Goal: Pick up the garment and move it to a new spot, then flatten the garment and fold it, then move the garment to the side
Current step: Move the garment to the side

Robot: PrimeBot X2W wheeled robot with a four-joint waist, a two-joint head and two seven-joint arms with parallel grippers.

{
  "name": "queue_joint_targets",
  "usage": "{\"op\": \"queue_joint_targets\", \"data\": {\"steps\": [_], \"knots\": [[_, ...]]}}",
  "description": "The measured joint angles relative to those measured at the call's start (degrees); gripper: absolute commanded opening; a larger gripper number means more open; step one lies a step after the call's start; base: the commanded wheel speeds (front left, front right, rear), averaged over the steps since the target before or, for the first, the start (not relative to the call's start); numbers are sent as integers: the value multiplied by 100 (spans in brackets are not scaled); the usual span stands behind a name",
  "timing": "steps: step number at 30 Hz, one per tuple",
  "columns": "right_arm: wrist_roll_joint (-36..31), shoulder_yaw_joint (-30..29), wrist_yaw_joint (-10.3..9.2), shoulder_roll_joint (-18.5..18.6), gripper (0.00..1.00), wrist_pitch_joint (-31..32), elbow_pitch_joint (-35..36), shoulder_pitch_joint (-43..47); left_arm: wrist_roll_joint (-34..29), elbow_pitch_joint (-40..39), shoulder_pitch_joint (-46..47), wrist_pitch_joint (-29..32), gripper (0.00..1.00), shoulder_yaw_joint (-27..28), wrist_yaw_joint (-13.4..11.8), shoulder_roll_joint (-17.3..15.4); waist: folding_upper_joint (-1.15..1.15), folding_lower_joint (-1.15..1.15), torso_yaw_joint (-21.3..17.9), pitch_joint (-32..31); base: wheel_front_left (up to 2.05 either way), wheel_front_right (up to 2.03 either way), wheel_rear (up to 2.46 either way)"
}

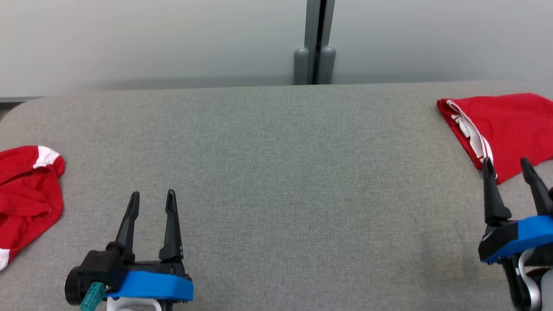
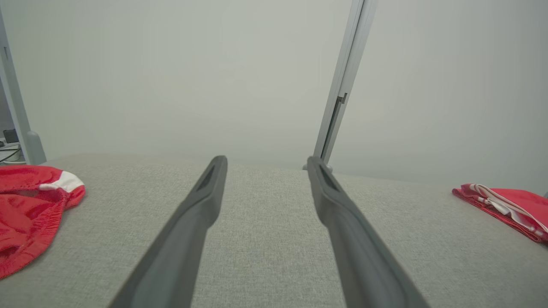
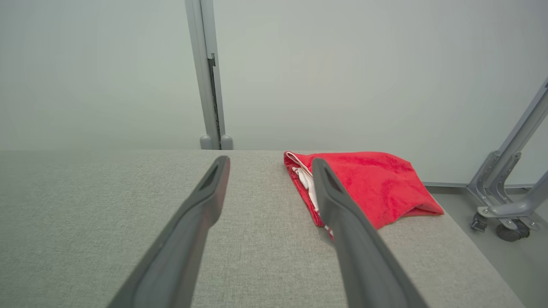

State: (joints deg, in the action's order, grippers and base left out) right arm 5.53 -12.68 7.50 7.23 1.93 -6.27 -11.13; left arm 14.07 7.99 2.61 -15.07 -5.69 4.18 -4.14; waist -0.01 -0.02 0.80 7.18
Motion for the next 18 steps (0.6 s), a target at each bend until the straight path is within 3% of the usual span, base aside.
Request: {"op": "queue_joint_targets", "data": {"steps": [10, 18], "knots": [[-107, 277, -1, -304, 100, -209, 883, 1140, 4, 312, -491, 0, 100, 42, -91, 51, 0, 1, 46, -644, 0, 0, 0], [-170, 489, -1, -393, 100, -203, 861, 1520, -4, 492, -632, 12, 100, 41, -163, 12, 0, 2, -51, -849, 0, 0, 0]]}}
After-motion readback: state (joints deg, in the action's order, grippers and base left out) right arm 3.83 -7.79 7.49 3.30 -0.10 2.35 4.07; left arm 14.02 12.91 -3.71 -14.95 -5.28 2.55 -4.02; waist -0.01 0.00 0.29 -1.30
